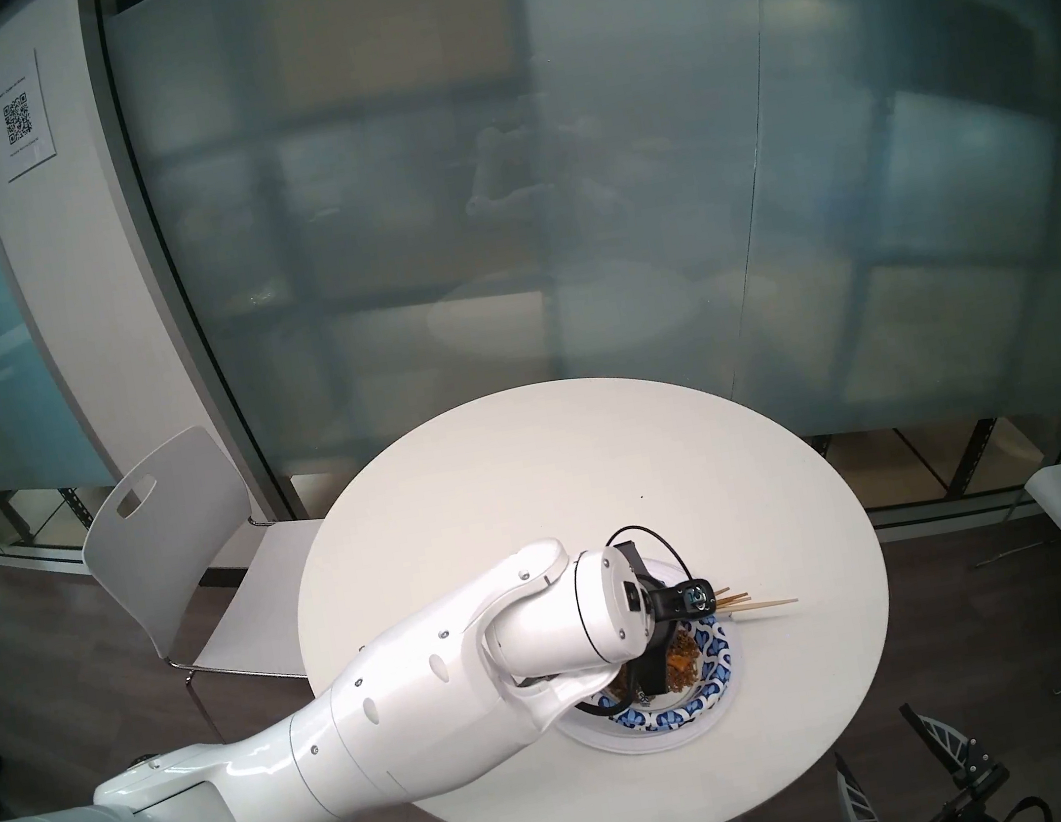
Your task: Stack the plates into one stack
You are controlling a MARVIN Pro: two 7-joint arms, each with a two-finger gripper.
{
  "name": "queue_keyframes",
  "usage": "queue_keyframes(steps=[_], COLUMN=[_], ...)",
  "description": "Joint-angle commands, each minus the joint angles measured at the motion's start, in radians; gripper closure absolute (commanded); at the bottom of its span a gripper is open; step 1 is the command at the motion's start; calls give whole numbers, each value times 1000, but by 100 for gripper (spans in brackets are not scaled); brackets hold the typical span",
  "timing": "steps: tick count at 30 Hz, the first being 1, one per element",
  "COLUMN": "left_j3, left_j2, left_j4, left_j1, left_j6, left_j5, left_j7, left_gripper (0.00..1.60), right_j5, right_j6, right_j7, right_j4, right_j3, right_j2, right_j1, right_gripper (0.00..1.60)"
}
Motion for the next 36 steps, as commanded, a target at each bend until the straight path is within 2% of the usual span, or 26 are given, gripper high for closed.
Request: queue_keyframes(steps=[1, 7, 16, 36], left_j3=[5, 9, 12, 9], left_j2=[-2, 19, 14, 38], left_j4=[-30, -67, -53, -98], left_j1=[-24, -8, -16, -14], left_j6=[9, 17, 12, 21], left_j5=[7, 13, 26, 30], left_j7=[-13, -26, -28, -67], left_gripper=[96, 96, 85, 85], right_j5=[28, 37, 42, 51], right_j6=[-16, -26, -36, -56], right_j7=[19, 11, -4, -32], right_j4=[2, 9, 8, 18], right_j3=[-5, -13, -25, -46], right_j2=[10, 21, 27, 51], right_j1=[-11, -20, -37, -56], right_gripper=[2, 0, 0, 0])
